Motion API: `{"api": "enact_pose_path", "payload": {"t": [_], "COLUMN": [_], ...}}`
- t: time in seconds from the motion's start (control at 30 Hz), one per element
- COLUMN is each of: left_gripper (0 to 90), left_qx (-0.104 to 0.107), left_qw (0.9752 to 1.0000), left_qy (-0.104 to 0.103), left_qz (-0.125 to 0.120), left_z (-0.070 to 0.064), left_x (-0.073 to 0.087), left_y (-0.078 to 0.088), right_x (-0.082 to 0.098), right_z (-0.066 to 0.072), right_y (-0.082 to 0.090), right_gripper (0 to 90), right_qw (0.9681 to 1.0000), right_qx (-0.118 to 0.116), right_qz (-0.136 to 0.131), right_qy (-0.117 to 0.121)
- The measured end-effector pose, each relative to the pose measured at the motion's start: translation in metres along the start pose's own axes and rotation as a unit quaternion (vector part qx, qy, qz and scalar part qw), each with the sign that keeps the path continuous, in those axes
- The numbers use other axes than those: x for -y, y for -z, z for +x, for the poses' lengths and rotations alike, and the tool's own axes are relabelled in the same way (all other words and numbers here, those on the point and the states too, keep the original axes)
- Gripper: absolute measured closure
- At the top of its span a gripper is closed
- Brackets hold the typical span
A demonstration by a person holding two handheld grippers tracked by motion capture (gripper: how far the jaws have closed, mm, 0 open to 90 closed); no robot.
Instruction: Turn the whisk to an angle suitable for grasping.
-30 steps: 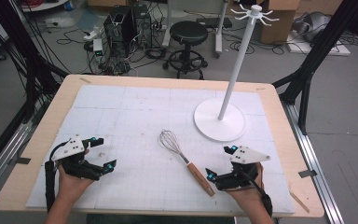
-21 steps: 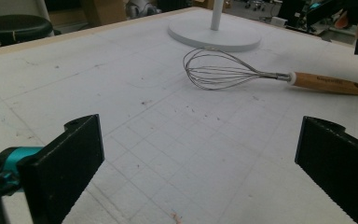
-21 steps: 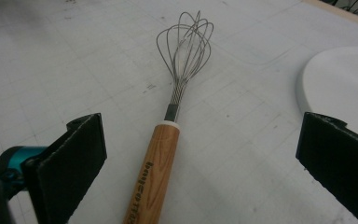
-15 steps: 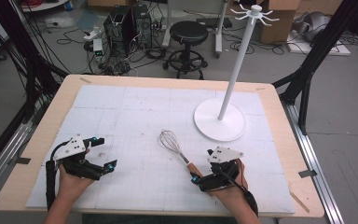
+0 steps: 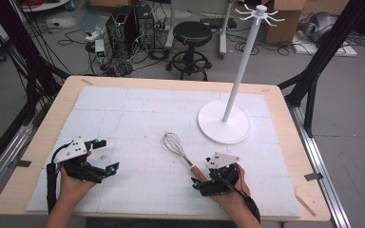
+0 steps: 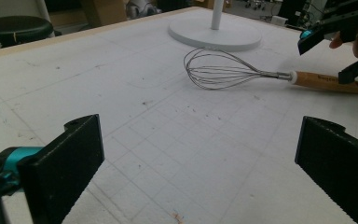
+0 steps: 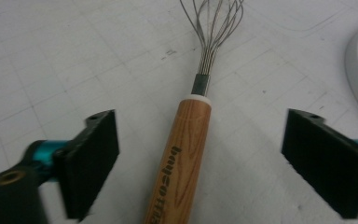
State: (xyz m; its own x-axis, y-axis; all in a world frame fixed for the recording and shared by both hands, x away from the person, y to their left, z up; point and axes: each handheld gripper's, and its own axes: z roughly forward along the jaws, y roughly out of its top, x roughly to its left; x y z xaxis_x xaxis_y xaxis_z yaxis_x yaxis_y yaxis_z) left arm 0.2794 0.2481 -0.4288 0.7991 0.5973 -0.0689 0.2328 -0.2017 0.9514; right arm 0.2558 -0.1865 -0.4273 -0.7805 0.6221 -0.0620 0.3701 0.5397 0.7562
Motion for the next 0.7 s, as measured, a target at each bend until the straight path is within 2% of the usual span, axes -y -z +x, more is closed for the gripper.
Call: {"api": "enact_pose_path", "payload": {"t": [0.13,0.2,0.23,0.4,0.43,0.5,0.6,0.67,0.7], "left_gripper": [1.7,1.7,1.7,1.7,1.7,1.7,1.7,1.7,1.7], "left_qx": [0.000,-0.001,-0.002,-0.003,-0.002,-0.003,-0.003,-0.004,-0.004], "left_qw": [1.0000,1.0000,1.0000,1.0000,1.0000,1.0000,1.0000,1.0000,1.0000], "left_qy": [-0.001,0.000,-0.001,-0.002,-0.001,-0.002,-0.003,-0.004,-0.004], "left_qz": [0.001,0.001,0.000,0.000,0.000,0.001,0.004,0.004,0.005], "left_z": [-0.0004,-0.0003,-0.0002,0.0004,0.0004,0.0005,0.0002,-0.0002,-0.0003], "left_x": [-0.0002,-0.0002,-0.0002,-0.0001,-0.0001,0.0000,0.0001,0.0001,0.0001], "left_y": [0.0007,0.0007,0.0007,0.0006,0.0005,0.0005,0.0005,0.0005,0.0004], "right_x": [0.0002,0.0008,0.0008,0.0024,0.0034,0.0039,0.0027,0.0017,0.0014], "right_z": [0.0009,0.0018,0.0018,0.0060,0.0070,0.0073,0.0081,0.0067,0.0066], "right_y": [-0.0008,-0.0020,-0.0020,-0.0058,-0.0080,-0.0096,-0.0098,-0.0096,-0.0096], "right_gripper": [22.3,32.3,32.3,48.2,56.4,58.2,61.7,70.2,70.3], "right_qw": [1.0000,0.9998,0.9998,0.9990,0.9983,0.9977,0.9975,0.9971,0.9968], "right_qx": [-0.003,-0.011,-0.011,-0.010,-0.007,-0.005,-0.005,-0.012,-0.016], "right_qz": [0.008,0.016,0.016,0.041,0.057,0.065,0.069,0.074,0.075], "right_qy": [0.000,-0.003,-0.003,0.010,0.012,0.017,0.013,0.012,0.022]}}
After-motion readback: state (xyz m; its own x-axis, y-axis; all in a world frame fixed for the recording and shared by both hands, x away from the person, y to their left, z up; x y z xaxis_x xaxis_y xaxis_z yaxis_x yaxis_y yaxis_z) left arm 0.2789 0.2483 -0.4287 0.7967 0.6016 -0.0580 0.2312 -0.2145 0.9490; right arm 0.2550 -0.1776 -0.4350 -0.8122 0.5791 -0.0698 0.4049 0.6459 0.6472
